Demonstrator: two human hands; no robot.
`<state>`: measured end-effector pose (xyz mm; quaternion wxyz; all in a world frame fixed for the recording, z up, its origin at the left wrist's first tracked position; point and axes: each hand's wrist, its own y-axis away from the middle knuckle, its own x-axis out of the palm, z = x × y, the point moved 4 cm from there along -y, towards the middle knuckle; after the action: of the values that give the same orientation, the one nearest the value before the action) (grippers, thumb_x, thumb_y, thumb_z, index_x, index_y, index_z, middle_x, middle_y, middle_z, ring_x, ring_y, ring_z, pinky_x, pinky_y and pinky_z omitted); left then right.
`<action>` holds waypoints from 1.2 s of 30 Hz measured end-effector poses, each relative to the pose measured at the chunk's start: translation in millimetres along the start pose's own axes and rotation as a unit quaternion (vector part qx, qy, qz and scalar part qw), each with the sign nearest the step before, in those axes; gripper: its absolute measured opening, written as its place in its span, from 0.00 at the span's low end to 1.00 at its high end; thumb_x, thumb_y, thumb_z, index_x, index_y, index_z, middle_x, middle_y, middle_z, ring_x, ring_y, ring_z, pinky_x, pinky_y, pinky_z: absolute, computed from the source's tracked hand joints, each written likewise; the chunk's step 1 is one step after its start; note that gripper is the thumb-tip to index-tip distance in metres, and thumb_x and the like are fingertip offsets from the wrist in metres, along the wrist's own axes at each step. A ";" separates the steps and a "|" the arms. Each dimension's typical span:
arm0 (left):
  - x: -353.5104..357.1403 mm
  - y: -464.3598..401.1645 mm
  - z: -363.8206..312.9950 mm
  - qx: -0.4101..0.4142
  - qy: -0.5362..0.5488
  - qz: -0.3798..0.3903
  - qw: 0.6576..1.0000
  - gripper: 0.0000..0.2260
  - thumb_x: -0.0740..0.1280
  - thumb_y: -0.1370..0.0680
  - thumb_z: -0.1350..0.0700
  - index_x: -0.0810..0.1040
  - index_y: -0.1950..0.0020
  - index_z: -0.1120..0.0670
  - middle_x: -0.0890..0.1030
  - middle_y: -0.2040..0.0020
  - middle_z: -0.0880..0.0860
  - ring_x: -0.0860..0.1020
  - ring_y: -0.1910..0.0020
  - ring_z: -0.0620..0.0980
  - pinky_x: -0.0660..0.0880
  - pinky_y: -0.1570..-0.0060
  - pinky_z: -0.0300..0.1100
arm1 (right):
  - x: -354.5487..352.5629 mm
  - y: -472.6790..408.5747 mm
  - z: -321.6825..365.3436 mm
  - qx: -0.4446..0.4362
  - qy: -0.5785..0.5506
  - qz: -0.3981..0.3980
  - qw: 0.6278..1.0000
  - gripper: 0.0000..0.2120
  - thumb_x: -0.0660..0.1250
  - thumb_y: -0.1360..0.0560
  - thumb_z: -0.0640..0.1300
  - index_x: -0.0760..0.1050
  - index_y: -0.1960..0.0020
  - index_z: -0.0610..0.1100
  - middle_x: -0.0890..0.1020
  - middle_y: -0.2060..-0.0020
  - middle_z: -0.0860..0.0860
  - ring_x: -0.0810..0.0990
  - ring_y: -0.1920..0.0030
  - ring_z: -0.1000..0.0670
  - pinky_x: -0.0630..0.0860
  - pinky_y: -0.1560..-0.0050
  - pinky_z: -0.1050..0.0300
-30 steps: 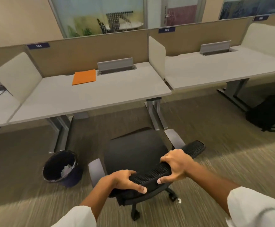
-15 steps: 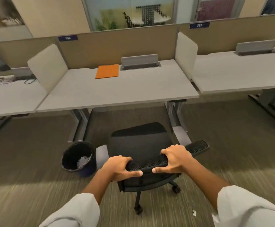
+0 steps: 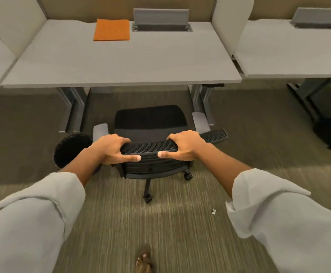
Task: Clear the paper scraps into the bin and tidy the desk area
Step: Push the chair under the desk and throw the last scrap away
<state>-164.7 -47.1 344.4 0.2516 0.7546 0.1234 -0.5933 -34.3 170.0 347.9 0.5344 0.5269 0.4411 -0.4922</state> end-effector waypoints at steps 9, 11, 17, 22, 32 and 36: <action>-1.3 -15.3 18.5 0.006 0.020 0.035 0.999 0.43 0.54 0.36 0.18 0.77 0.38 0.49 0.79 0.58 0.43 0.78 0.60 0.44 0.71 0.62 0.38 | 4.7 -21.0 1.3 0.013 -0.023 0.009 1.000 0.52 0.42 0.38 0.86 0.74 0.35 0.50 0.84 0.53 0.51 0.81 0.54 0.47 0.78 0.52 0.49; -4.4 -17.2 25.1 0.000 0.022 0.038 0.999 0.44 0.54 0.37 0.17 0.77 0.37 0.49 0.78 0.57 0.43 0.78 0.59 0.44 0.71 0.61 0.38 | 2.1 -26.7 2.6 0.012 -0.021 0.008 1.000 0.53 0.42 0.38 0.86 0.73 0.34 0.50 0.84 0.51 0.51 0.81 0.51 0.46 0.78 0.51 0.48; -8.8 -13.2 37.4 0.002 0.017 0.023 1.000 0.44 0.54 0.37 0.17 0.75 0.36 0.48 0.79 0.55 0.42 0.78 0.58 0.43 0.70 0.61 0.37 | -3.1 -29.7 13.9 0.018 -0.035 -0.030 0.999 0.52 0.42 0.37 0.86 0.75 0.36 0.49 0.84 0.51 0.51 0.82 0.52 0.46 0.78 0.51 0.48; -12.3 -3.4 37.9 0.009 -0.008 0.009 1.000 0.41 0.51 0.36 0.17 0.75 0.40 0.47 0.78 0.59 0.43 0.77 0.61 0.42 0.65 0.67 0.35 | -0.5 -22.0 24.2 0.029 -0.027 -0.096 0.995 0.49 0.42 0.35 0.84 0.78 0.41 0.47 0.84 0.54 0.51 0.82 0.54 0.47 0.74 0.54 0.50; -13.3 13.1 -3.8 -0.023 -0.082 -0.100 0.991 0.40 0.49 0.30 0.22 0.74 0.37 0.52 0.82 0.44 0.52 0.79 0.48 0.52 0.73 0.52 0.46 | 14.3 24.1 5.6 -0.001 -0.037 -0.199 0.979 0.35 0.52 0.23 0.69 0.69 0.28 0.45 0.77 0.32 0.47 0.72 0.31 0.45 0.66 0.29 0.42; -12.6 -10.9 -100.2 0.070 -0.093 -0.197 0.973 0.33 0.59 0.26 0.30 0.73 0.36 0.56 0.79 0.38 0.55 0.78 0.42 0.54 0.75 0.44 0.50 | 25.4 69.9 -27.5 -0.045 -0.009 -0.180 0.983 0.38 0.61 0.24 0.61 0.56 0.21 0.45 0.61 0.22 0.43 0.56 0.21 0.42 0.54 0.22 0.38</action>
<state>-89.9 16.2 370.9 0.0868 0.6723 0.2042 -0.7062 39.5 193.0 330.3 0.4641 0.4102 0.5453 -0.5648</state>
